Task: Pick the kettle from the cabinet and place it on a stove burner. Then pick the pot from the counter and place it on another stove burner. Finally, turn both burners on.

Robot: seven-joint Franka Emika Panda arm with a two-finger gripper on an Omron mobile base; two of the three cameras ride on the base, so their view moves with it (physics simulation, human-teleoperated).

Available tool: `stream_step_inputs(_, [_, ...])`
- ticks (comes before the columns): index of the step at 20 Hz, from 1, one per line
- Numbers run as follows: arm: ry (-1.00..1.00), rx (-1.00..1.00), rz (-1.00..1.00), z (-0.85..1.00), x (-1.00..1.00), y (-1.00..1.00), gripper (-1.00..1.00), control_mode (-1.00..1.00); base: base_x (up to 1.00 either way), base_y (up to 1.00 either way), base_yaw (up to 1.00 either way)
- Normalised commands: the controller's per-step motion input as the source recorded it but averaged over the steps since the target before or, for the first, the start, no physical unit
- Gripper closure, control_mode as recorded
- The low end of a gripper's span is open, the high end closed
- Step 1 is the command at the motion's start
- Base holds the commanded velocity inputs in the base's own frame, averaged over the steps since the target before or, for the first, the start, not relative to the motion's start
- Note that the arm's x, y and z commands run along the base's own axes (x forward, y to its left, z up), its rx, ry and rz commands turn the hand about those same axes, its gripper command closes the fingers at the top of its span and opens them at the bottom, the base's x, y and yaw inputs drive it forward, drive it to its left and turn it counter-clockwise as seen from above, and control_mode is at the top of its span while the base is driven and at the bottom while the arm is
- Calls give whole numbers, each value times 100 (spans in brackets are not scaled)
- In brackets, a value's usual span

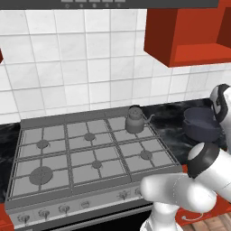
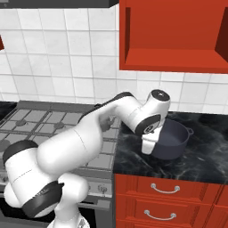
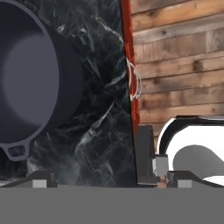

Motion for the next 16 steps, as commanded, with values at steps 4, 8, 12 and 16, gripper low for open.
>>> stream_step_inputs(4, [-1, -3, 4, -29, 30, -20, -100, -100, 0, 0, 0])
stream_step_inputs(8, [0, -3, 0, -30, 26, -20, -100, -100, 0, 0, 0])
stream_step_inputs(12, [0, -2, 0, -27, 21, -20, -100, -100, 0, 0, 0])
stream_step_inputs(16, [0, 0, 0, -20, 21, -20, -100, -100, 0, 0, 0])
